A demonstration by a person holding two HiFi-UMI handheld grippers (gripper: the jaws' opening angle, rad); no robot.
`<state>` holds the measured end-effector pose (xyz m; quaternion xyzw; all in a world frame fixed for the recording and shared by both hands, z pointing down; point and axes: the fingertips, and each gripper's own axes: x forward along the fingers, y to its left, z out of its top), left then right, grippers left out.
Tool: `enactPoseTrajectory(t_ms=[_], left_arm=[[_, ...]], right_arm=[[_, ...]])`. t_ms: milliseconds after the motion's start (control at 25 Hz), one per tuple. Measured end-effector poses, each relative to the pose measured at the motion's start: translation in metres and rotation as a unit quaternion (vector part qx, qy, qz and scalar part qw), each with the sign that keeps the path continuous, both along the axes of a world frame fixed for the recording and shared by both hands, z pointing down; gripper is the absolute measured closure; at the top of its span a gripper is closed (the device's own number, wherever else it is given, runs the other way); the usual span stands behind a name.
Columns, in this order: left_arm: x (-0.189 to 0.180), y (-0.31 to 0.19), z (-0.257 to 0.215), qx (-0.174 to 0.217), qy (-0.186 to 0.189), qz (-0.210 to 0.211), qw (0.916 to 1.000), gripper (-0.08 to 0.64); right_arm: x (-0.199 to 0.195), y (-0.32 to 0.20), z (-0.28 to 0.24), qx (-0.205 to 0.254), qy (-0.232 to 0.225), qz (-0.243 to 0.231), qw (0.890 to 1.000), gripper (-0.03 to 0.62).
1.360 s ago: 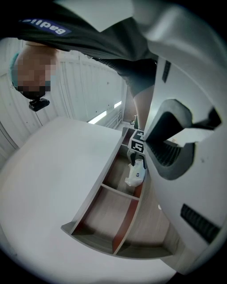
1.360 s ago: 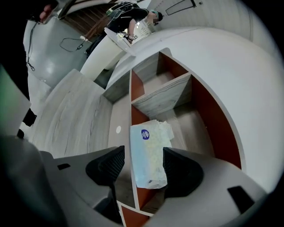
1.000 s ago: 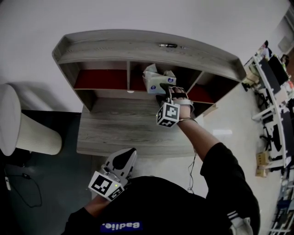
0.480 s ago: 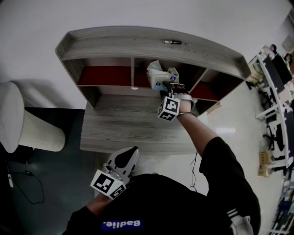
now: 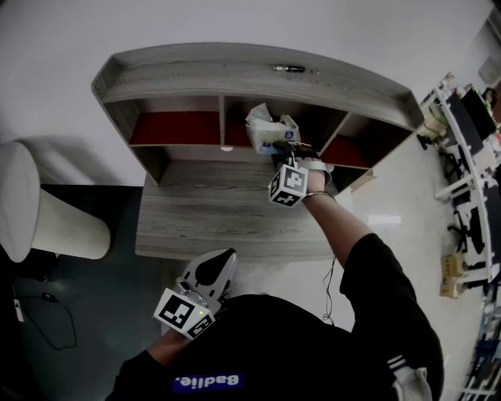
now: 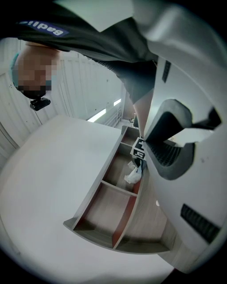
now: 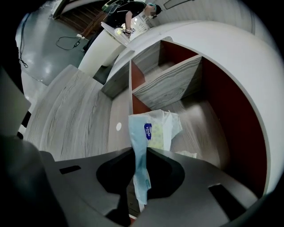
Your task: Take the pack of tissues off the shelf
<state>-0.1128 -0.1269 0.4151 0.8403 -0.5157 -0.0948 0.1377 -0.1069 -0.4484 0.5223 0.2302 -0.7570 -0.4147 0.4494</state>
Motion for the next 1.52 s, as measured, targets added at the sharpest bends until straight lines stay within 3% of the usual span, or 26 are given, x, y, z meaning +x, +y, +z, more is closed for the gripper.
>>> enactPoseTrajectory(t_ms=[400, 880, 1240, 1520], left_arm=[[0.011, -0.001, -0.002, 0.003, -0.001, 0.014, 0.9999, 0.561], [0.023, -0.005, -0.001, 0.004, 0.001, 0.034, 0.9994, 0.561], [0.030, 0.001, -0.003, 0.007, -0.001, 0.043, 0.9991, 0.561], [0.031, 0.008, -0.003, 0.008, 0.000, 0.047, 0.9989, 0.561]], right_arm=[[0.003, 0.019, -0.021, 0.006, -0.022, -0.021, 1.000, 0.529], [0.030, 0.058, -0.049, -0.036, -0.105, -0.024, 0.994, 0.529], [0.040, 0.116, -0.054, -0.097, -0.171, -0.043, 0.980, 0.529], [0.052, 0.155, -0.060, -0.158, -0.222, -0.040, 0.961, 0.529]])
